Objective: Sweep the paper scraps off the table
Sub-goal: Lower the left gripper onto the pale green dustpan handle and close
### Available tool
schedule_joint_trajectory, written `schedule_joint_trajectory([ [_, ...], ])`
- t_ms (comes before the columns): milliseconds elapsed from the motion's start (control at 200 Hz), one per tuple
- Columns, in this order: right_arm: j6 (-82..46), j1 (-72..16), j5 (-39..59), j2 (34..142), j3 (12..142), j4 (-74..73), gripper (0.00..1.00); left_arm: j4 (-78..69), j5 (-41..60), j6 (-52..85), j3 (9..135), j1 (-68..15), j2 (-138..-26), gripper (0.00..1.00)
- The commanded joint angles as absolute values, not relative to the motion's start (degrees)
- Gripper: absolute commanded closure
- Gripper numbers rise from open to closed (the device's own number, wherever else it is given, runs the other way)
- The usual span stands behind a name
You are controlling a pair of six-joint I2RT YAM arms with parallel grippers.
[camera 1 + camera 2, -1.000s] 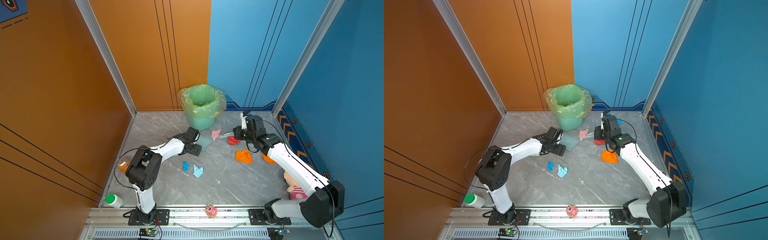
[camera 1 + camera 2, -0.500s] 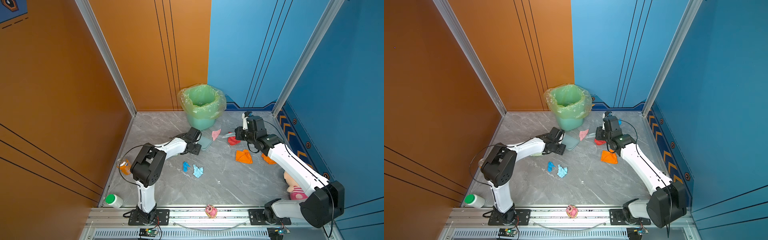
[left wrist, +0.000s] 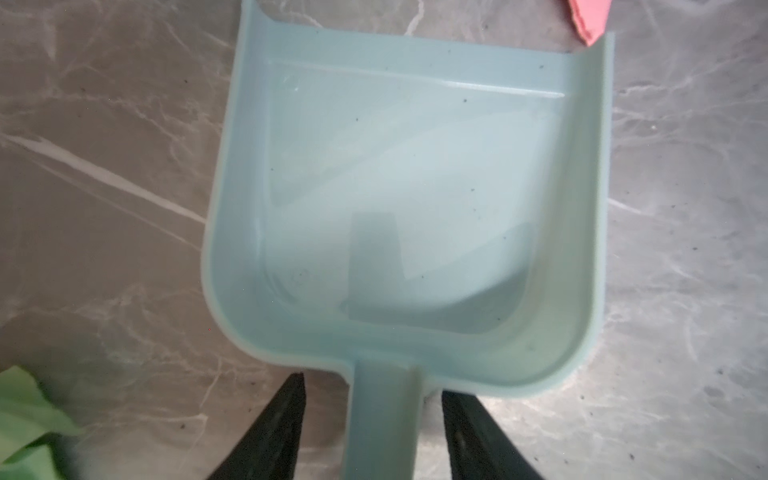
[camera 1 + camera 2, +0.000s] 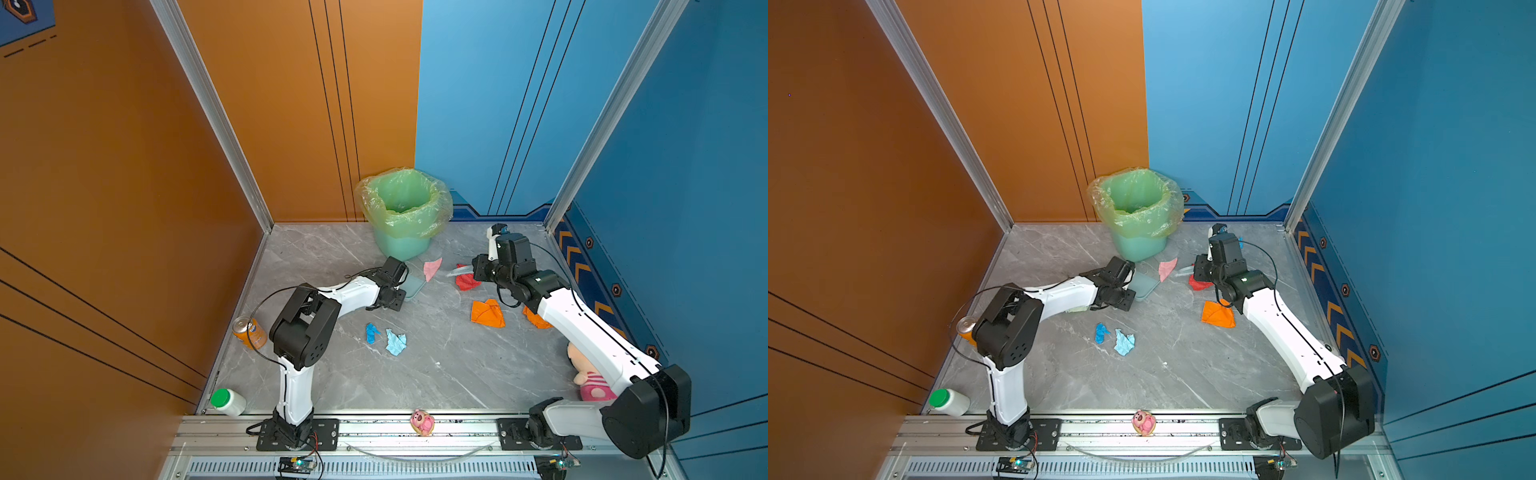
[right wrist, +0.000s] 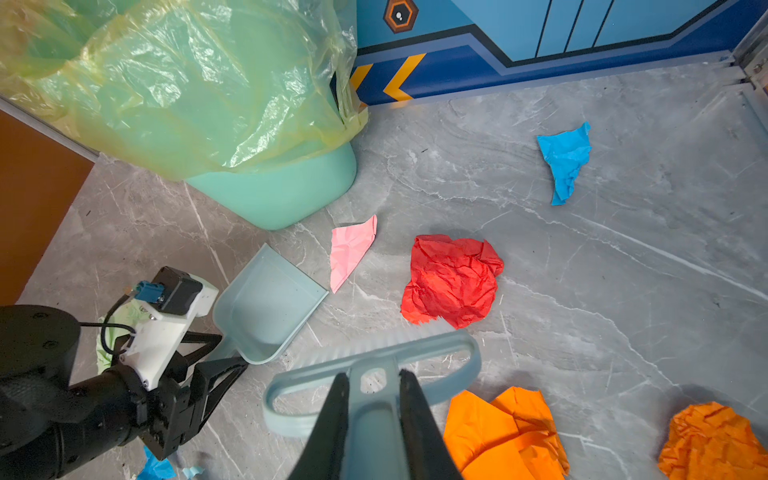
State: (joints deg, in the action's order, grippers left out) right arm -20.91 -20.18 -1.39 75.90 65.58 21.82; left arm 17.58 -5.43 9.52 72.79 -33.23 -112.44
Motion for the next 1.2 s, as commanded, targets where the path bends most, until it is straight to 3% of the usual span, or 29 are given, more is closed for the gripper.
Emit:
schedule_joint_trajectory([
  [0, -21.5, -19.8, -1.7, 74.4, 64.9, 21.0, 1.0, 18.4, -6.5, 9.9, 74.1, -33.6, -113.0, 0.47],
  [295, -21.7, -19.8, -1.5, 74.5, 64.7, 20.8, 1.0, 19.6, -7.0, 9.8, 74.4, -33.6, -113.4, 0.54],
  [831, -21.8, -19.8, -1.3, 74.0, 64.2, 19.5, 1.0, 20.0, -6.6, 9.6, 74.9, -33.6, -113.9, 0.79],
  [1091, -21.8, -19.8, -1.1, 74.1, 64.1, 19.1, 1.0, 20.0, -6.6, 10.1, 75.1, -33.7, -114.4, 0.81],
  [1196, -21.8, -19.8, -1.0, 74.1, 64.1, 18.8, 1.0, 20.2, -6.6, 10.4, 75.2, -33.7, -114.2, 0.92],
])
